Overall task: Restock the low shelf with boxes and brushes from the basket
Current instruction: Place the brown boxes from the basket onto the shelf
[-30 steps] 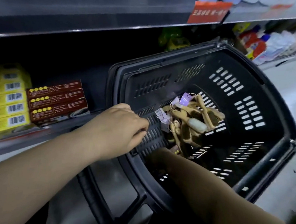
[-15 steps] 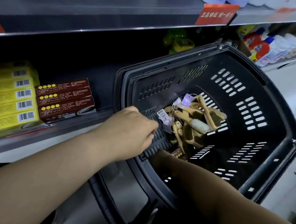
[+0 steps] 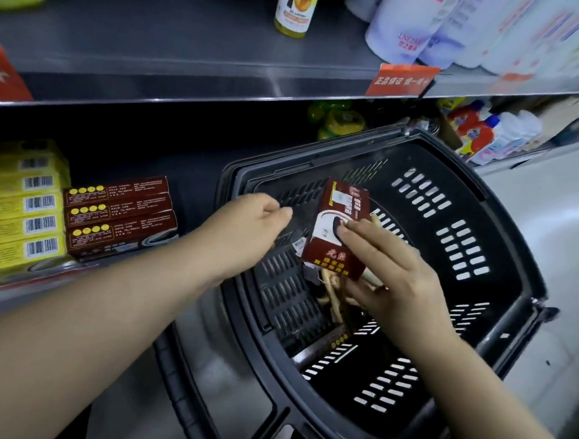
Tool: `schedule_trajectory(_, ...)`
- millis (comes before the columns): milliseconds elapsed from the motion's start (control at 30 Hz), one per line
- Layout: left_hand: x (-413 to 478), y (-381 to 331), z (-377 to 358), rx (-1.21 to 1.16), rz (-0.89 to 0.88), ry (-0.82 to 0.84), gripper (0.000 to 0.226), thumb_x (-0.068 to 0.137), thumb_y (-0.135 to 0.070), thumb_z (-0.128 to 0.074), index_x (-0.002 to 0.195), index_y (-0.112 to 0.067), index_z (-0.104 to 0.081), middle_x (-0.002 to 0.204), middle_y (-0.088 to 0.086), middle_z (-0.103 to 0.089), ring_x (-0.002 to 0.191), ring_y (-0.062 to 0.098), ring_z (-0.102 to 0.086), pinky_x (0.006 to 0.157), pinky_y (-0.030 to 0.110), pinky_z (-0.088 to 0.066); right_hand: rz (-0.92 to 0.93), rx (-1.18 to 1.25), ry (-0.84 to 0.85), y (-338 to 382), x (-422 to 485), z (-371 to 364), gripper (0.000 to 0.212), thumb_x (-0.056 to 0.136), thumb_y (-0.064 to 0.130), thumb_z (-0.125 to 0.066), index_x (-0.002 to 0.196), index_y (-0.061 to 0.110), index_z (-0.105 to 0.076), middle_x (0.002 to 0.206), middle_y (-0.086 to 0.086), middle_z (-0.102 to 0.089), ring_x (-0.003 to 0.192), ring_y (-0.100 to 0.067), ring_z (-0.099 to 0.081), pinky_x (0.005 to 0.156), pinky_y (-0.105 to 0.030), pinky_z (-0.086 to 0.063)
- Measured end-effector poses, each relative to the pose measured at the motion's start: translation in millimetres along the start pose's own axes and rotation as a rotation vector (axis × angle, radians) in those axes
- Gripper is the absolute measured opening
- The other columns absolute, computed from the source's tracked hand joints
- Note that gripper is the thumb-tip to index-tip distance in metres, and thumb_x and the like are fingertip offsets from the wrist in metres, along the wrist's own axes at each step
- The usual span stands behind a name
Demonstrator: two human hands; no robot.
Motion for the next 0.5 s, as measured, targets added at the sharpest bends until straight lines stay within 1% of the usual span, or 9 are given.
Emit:
schedule_trajectory(67, -4.5, -6.3, -3.7, -0.357, 0.19, 0.122, 0.032, 0.096, -0.035, -0.048, 0.101, -0.008, -0.063, 0.104, 0.012, -0.071, 0.095, 0.022, -0.068, 0.086, 0.035, -0.056, 0.098, 0.067, -0.072, 12.7, -3.9, -1.0, 0.044, 0.079, 0.011, -0.072, 0.121, 0.006, -0.06, 0.121, -0.013, -0.06, 0.114, -0.028, -0.058, 0.101, -0.038, -0.045)
schedule_trajectory(133, -9.4, -8.9, -5.8, -0.543, 0.263, 0.2, 0.032, 0.094, -0.033, -0.051, 0.099, -0.005, -0.067, 0.095, 0.013, -0.074, 0.086, 0.022, -0.071, 0.077, 0.032, -0.058, 0.165, 0.133, -0.074, 22.2, -6.1, -7.4, 0.039, 0.086, 0.011, -0.065, 0.124, 0.008, -0.056, 0.124, -0.013, -0.056, 0.118, -0.029, -0.056, 0.104, -0.037, -0.043)
schedule_trajectory(267, -11.5, -5.2, -0.3, -0.518, 0.245, 0.15, 0.019, 0.091, -0.024, -0.058, 0.098, -0.007, -0.066, 0.087, 0.008, -0.075, 0.075, 0.016, -0.072, 0.069, 0.027, -0.059, 0.202, 0.19, -0.048, 22.8, -9.1, -22.4, 0.046, 0.085, 0.008, -0.067, 0.128, 0.01, -0.049, 0.125, -0.014, -0.055, 0.119, -0.025, -0.053, 0.103, -0.033, -0.043)
schedule_trajectory(333, -9.0, -0.8, 4.0, -0.411, 0.233, 0.073, 0.02, 0.088, -0.025, -0.062, 0.101, -0.009, -0.063, 0.088, 0.007, -0.075, 0.077, 0.017, -0.071, 0.069, 0.028, -0.059, 0.059, 0.206, 0.008, 12.3, -7.5, -33.6, 0.058, 0.083, 0.012, -0.068, 0.134, 0.014, -0.042, 0.13, -0.009, -0.05, 0.12, -0.016, -0.049, 0.097, -0.022, -0.044)
schedule_trajectory(367, -8.1, 1.1, 6.2, -0.355, 0.226, 0.04, 0.022, 0.087, -0.027, -0.063, 0.103, -0.01, -0.061, 0.089, 0.007, -0.074, 0.079, 0.017, -0.071, 0.07, 0.029, -0.058, -0.085, 0.183, 0.087, 5.7, -5.3, -41.0, 0.065, 0.081, 0.015, -0.068, 0.138, 0.017, -0.037, 0.132, -0.005, -0.045, 0.121, -0.01, -0.046, 0.09, -0.015, -0.045)
schedule_trajectory(400, -7.3, 2.9, 8.0, -0.32, 0.22, 0.018, 0.025, 0.086, -0.028, -0.064, 0.104, -0.011, -0.061, 0.09, 0.006, -0.074, 0.08, 0.016, -0.071, 0.069, 0.029, -0.057, -0.257, 0.14, 0.228, -2.7, -3.6, -51.5, 0.069, 0.08, 0.018, -0.069, 0.139, 0.018, -0.033, 0.133, -0.002, -0.043, 0.119, -0.007, -0.046, 0.081, -0.015, -0.047)
schedule_trajectory(433, -7.1, 4.6, 10.2, -0.304, 0.217, 0.008, 0.027, 0.085, -0.03, -0.064, 0.104, -0.011, -0.061, 0.089, 0.006, -0.074, 0.079, 0.016, -0.071, 0.067, 0.029, -0.056, -0.413, 0.103, 0.42, -13.8, -3.1, -65.1, 0.067, 0.081, 0.021, -0.068, 0.139, 0.017, -0.033, 0.132, -0.004, -0.045, 0.116, -0.012, -0.051, 0.079, -0.022, -0.05)
schedule_trajectory(467, -7.5, 5.4, 11.9, -0.296, 0.214, 0.008, 0.028, 0.084, -0.031, -0.064, 0.104, -0.012, -0.061, 0.087, 0.005, -0.075, 0.077, 0.015, -0.071, 0.065, 0.028, -0.055, -0.527, 0.037, 0.666, -26.2, -4.8, -80.8, 0.061, 0.084, 0.024, -0.065, 0.137, 0.014, -0.036, 0.131, -0.008, -0.049, 0.114, -0.02, -0.055, 0.082, -0.03, -0.051)
schedule_trajectory(500, -8.4, 6.2, 13.3, -0.286, 0.21, 0.012, 0.029, 0.084, -0.033, -0.065, 0.104, -0.012, -0.062, 0.086, 0.004, -0.075, 0.077, 0.015, -0.071, 0.064, 0.028, -0.053, -0.597, -0.034, 0.931, -35.5, -7.1, -93.9, 0.054, 0.088, 0.026, -0.06, 0.135, 0.01, -0.041, 0.13, -0.012, -0.053, 0.114, -0.026, -0.055, 0.089, -0.033, -0.048)
Point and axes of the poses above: each hand's wrist, its own x-axis towards the middle knuckle, its own z-axis out of the back of the hand, y = z × x, the point moved 1 cm from there along x, towards the middle knuckle
